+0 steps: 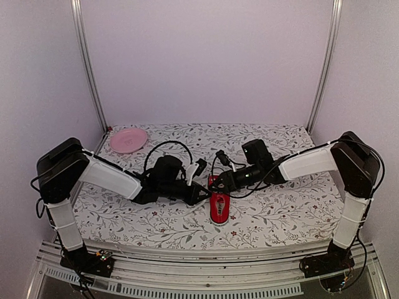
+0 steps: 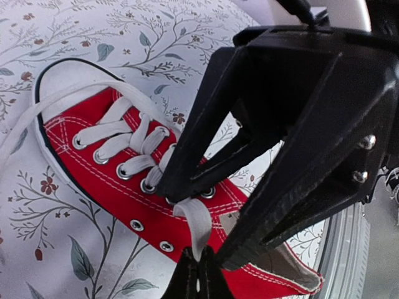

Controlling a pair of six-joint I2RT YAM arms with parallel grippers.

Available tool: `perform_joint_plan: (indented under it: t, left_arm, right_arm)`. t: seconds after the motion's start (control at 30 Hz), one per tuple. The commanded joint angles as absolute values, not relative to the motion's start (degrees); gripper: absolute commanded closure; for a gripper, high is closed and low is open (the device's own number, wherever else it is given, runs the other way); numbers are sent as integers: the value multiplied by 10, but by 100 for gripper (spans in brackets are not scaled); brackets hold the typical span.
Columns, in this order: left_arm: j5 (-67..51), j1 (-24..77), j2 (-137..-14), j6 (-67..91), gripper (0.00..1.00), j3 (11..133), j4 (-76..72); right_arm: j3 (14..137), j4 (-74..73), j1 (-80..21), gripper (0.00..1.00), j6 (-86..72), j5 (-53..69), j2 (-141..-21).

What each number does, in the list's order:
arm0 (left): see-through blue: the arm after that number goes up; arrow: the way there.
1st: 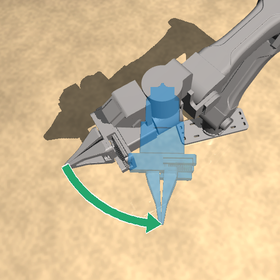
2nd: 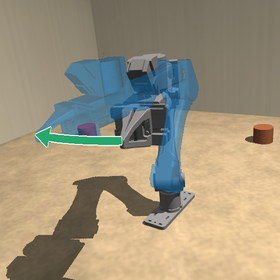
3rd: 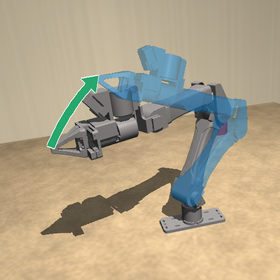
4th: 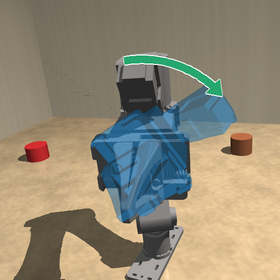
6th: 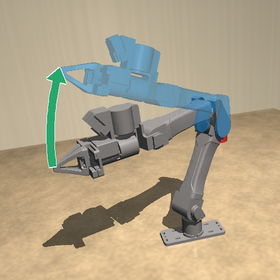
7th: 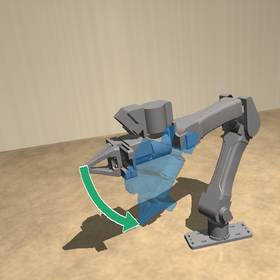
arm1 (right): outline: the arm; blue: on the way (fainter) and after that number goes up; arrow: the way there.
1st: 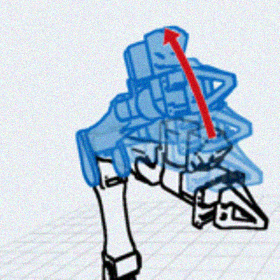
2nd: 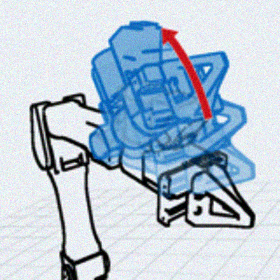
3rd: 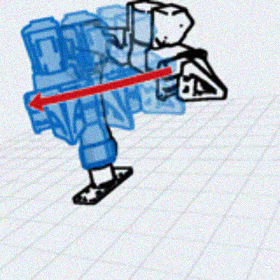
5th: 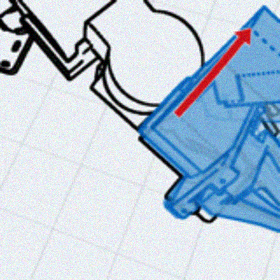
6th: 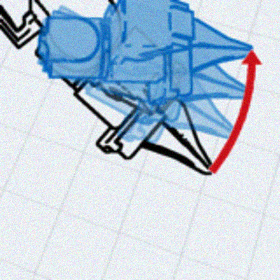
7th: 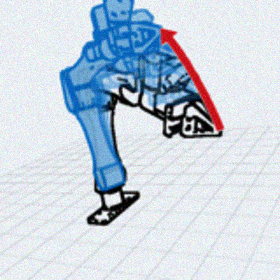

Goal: Tie the shoes

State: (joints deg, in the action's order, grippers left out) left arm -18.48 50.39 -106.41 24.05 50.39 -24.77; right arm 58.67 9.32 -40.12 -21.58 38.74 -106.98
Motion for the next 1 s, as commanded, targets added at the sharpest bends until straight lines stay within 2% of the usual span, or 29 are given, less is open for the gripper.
perform_joint_plan:
  t: [0.0,0.27,0.47,0.5,0.53,0.6,0.67,0.8,0.97]
  left_arm:
    - [-181,513,-1053,236,100,500,-258]
    - [-181,513,-1055,235,100,502,-256]
    - [-180,513,-1056,236,100,502,-256]
    - [-178,513,-1054,237,100,502,-256]
    - [-175,513,-1052,238,96,501,-254]
    - [-155,510,-1038,234,75,492,-251]
    - [-135,501,-1017,224,60,480,-245]
    - [-113,463,-978,199,53,460,-222]
    - [-88,413,-985,149,52,483,-170]
  right_arm:
    - [600,108,-404,57,-208,404,-1086]
    - [619,110,-406,71,-206,411,-1099]
    - [614,110,-406,97,-207,405,-1095]
    - [610,112,-406,98,-207,399,-1088]
    - [605,114,-406,98,-207,392,-1080]
    - [596,115,-407,98,-205,376,-1063]
    - [587,113,-405,98,-203,364,-1049]
    - [577,109,-405,98,-201,361,-1035]
    - [567,110,-405,98,-201,360,-1031]
